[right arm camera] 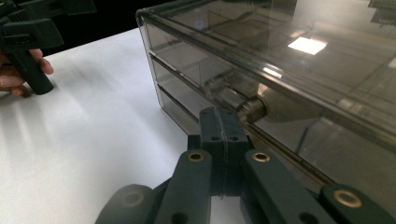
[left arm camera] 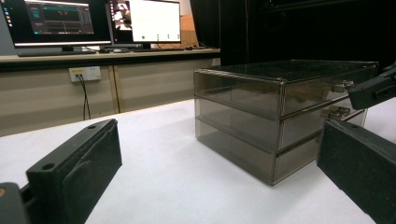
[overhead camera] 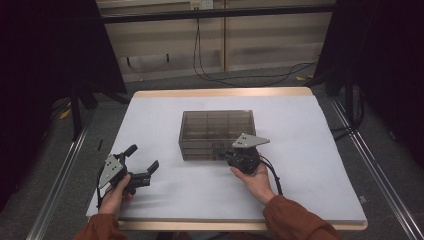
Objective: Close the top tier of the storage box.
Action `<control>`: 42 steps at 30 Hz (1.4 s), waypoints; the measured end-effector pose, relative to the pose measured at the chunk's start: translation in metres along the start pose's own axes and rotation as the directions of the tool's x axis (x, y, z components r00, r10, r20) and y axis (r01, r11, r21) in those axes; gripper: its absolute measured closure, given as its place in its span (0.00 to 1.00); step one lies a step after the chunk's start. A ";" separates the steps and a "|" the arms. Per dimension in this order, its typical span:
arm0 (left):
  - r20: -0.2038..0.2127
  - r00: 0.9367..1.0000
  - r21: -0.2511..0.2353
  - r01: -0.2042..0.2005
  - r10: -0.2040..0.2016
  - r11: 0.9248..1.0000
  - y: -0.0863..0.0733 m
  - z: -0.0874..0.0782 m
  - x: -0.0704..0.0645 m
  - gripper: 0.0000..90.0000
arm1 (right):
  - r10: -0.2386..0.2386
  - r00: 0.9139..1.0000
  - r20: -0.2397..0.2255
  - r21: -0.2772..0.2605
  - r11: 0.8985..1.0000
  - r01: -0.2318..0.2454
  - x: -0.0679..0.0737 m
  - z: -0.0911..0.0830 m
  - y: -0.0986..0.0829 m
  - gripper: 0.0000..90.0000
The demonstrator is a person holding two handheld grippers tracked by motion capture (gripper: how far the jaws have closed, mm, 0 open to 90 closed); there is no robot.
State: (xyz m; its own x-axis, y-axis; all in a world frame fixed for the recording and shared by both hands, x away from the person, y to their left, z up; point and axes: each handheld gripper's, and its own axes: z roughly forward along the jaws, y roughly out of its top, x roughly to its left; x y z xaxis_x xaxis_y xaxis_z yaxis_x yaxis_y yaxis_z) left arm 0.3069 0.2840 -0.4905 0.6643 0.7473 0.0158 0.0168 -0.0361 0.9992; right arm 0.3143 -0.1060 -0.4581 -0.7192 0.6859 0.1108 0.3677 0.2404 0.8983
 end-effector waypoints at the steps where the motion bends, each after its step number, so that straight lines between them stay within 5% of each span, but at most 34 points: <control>1: 0.001 1.000 0.000 -0.001 0.001 1.000 0.000 0.000 0.000 0.00 | 0.005 1.000 -0.002 0.002 1.000 -0.005 -0.001 0.000 -0.001 1.00; 7: 0.001 1.000 0.001 -0.001 0.001 1.000 0.000 0.000 0.000 0.00 | 0.023 0.997 -0.070 0.011 1.000 -0.022 -0.001 -0.004 0.000 1.00; 16: 0.001 1.000 0.001 -0.001 0.001 1.000 0.000 0.000 0.000 0.00 | 0.017 0.993 -0.116 0.040 0.999 -0.012 0.000 -0.016 -0.001 0.76; 26: 0.000 1.000 0.003 -0.002 0.002 1.000 0.000 0.000 0.000 0.00 | 0.022 0.995 -0.097 0.015 1.000 -0.021 -0.004 -0.040 -0.004 0.44; 42: 0.000 1.000 0.006 -0.007 0.007 1.000 0.000 0.000 0.000 0.00 | 0.074 0.997 0.021 -0.029 0.997 -0.073 -0.022 -0.096 -0.013 0.20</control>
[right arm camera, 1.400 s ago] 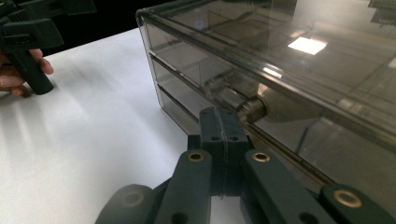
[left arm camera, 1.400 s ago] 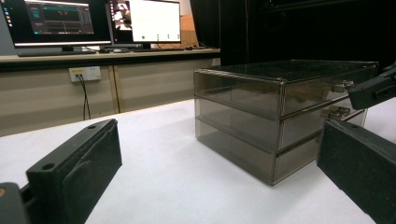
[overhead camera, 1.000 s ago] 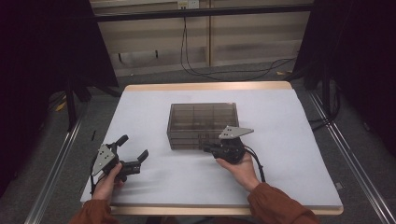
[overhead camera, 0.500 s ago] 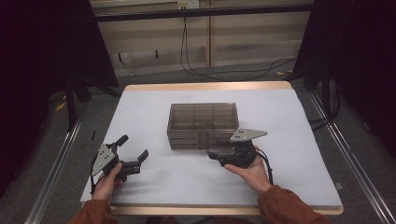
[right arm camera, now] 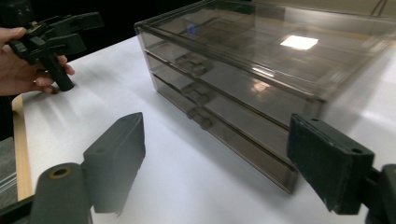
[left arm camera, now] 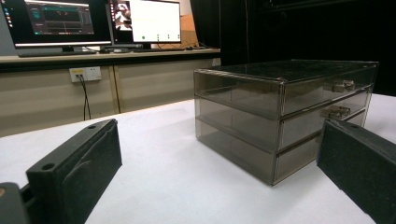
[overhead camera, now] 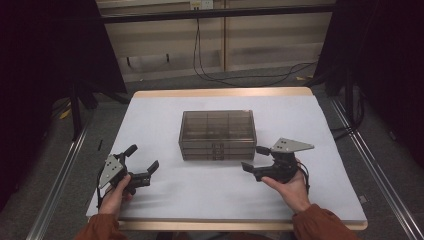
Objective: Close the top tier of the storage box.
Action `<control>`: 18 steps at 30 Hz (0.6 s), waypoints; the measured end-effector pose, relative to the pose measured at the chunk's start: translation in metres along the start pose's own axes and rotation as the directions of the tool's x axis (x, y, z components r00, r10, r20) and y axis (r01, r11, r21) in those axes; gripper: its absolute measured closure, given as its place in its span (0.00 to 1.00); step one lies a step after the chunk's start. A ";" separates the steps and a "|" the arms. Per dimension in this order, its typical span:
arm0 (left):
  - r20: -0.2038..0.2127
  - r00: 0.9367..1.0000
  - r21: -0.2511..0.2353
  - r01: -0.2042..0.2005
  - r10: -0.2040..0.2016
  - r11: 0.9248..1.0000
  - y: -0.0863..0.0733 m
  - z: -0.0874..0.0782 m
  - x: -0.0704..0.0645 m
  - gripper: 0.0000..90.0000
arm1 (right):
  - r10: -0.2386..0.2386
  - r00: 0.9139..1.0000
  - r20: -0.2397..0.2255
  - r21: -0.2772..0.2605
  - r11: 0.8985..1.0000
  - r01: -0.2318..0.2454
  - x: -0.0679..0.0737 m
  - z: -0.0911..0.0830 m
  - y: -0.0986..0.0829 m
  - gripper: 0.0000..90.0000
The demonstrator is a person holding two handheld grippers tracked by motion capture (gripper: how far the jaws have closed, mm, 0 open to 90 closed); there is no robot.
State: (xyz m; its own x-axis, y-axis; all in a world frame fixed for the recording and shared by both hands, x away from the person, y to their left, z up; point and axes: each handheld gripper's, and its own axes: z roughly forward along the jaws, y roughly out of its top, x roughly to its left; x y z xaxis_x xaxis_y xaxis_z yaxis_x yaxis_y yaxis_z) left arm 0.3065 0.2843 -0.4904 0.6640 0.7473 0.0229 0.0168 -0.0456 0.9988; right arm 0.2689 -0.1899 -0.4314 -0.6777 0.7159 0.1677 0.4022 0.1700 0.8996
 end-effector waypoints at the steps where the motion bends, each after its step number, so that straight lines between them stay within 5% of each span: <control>1: 0.000 1.000 0.000 0.000 0.000 1.000 0.000 0.000 0.000 0.00 | 0.000 1.000 0.000 0.000 1.000 0.000 0.000 0.000 0.000 0.20; 10: 0.001 1.000 0.000 -0.001 0.001 1.000 0.000 0.000 0.000 0.00 | 0.048 0.994 0.098 -0.012 0.999 -0.047 -0.031 -0.041 -0.016 0.13; 18: 0.001 1.000 -0.004 0.006 -0.006 1.000 0.000 0.000 0.000 0.00 | 0.089 0.977 0.195 -0.008 0.996 -0.090 -0.057 -0.055 -0.034 0.10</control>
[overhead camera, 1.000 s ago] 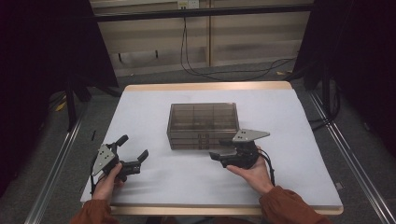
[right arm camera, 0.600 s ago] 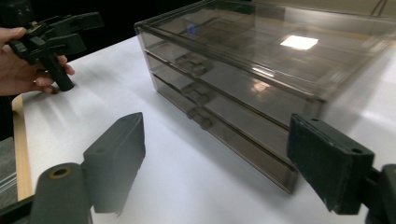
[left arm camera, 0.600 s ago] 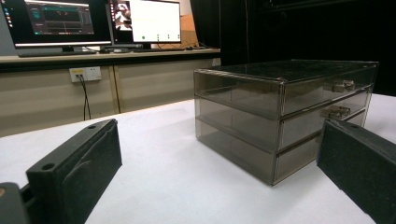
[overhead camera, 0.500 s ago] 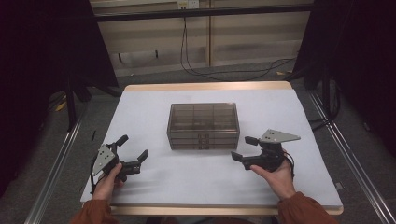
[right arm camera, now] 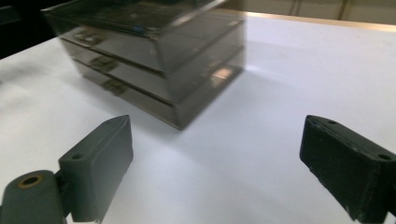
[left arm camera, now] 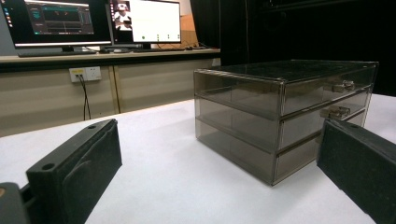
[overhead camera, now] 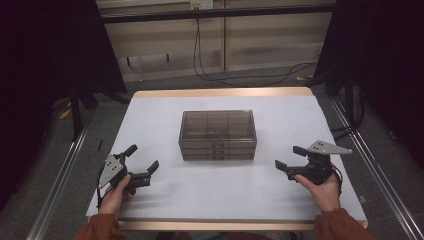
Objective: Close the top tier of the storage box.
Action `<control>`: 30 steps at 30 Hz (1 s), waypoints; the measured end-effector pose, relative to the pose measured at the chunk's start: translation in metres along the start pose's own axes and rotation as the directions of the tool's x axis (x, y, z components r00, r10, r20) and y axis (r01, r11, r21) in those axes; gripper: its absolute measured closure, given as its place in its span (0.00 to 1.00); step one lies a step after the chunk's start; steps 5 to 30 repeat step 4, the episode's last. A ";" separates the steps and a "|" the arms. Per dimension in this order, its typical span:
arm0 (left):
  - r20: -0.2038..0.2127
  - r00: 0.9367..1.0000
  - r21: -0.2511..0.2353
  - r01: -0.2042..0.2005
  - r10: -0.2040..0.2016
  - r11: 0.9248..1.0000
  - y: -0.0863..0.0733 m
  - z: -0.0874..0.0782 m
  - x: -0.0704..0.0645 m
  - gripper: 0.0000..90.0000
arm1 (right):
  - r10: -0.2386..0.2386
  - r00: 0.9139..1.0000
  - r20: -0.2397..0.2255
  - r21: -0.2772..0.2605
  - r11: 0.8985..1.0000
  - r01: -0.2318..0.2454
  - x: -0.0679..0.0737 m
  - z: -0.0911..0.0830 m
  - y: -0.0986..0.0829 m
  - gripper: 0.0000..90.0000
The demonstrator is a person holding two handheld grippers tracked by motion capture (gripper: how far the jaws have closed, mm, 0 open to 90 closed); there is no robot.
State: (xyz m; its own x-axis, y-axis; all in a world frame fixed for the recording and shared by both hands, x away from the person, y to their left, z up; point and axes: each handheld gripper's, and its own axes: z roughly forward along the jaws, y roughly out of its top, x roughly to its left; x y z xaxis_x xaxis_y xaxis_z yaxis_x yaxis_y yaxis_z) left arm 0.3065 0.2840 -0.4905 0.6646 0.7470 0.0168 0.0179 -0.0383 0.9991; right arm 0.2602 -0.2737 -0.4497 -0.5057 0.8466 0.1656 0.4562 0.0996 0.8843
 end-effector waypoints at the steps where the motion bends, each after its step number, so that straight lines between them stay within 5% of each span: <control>1: -0.001 1.000 0.000 -0.004 0.004 1.000 0.000 0.000 0.000 0.00 | 0.021 0.999 0.042 0.008 1.000 -0.021 -0.010 0.000 -0.005 0.08; 4: -0.001 1.000 -0.002 0.002 -0.002 1.000 0.000 0.000 0.000 0.00 | 0.002 0.994 0.105 0.075 0.997 -0.010 -0.019 0.007 -0.012 0.08; 30: -0.001 1.000 -0.002 0.002 -0.002 1.000 0.000 0.000 0.000 0.00 | 0.002 0.994 0.105 0.075 0.997 -0.010 -0.019 0.007 -0.012 0.08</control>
